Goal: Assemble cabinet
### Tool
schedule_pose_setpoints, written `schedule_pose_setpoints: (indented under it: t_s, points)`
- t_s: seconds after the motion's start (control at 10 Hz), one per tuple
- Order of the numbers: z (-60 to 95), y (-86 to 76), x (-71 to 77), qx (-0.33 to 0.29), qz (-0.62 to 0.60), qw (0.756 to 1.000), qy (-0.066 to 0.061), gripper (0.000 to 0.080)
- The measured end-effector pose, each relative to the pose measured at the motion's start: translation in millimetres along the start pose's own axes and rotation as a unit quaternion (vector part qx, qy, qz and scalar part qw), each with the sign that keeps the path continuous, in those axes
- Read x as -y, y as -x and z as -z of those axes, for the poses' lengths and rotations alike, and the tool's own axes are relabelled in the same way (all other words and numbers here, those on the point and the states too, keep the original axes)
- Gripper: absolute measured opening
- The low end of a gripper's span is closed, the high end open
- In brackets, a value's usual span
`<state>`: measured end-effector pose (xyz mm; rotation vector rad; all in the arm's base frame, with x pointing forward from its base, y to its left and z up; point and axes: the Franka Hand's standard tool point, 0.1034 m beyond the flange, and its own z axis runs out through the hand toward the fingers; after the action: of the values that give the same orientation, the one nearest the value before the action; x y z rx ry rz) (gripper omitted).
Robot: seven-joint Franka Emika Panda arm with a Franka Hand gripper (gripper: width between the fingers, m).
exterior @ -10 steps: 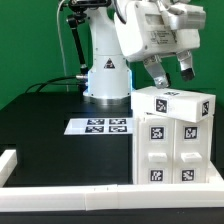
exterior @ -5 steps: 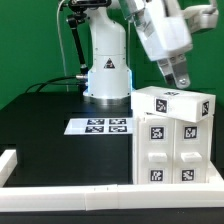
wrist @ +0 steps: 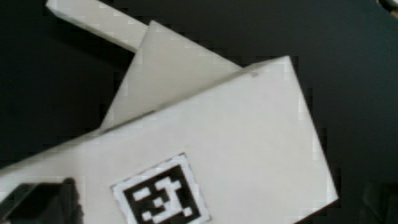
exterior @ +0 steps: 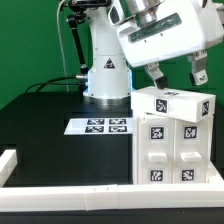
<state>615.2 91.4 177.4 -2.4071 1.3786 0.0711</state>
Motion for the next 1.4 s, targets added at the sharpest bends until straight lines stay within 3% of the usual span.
schedule_pose_setpoints:
  t_s: [0.1, 0.2, 0.5, 0.9, 1.0, 1.2, 1.4]
  points:
    - [0.6, -0.1, 0.7, -0.001, 0.031, 1.000, 0.000, 0.0797]
    - [2.4, -1.0, -0.6, -0.005, 0.171, 0.985, 0.025, 0.0797]
    - [2.7, 0.8, 1.6, 0.007, 0.363, 0.929, 0.065, 0.0797]
    - [2.1, -1.7, -0.4, 0.016, 0.480, 0.875, 0.069, 0.0797]
    - [1.9, -2.8, -1.3, 0.019, 0.524, 0.849, 0.072, 0.0797]
    - [-0.3, -3.5, -2.3, 0.023, 0.632, 0.769, 0.088, 0.0797]
    - [-3.0, -4.3, -3.8, 0.029, 0.697, 0.710, 0.093, 0.0797]
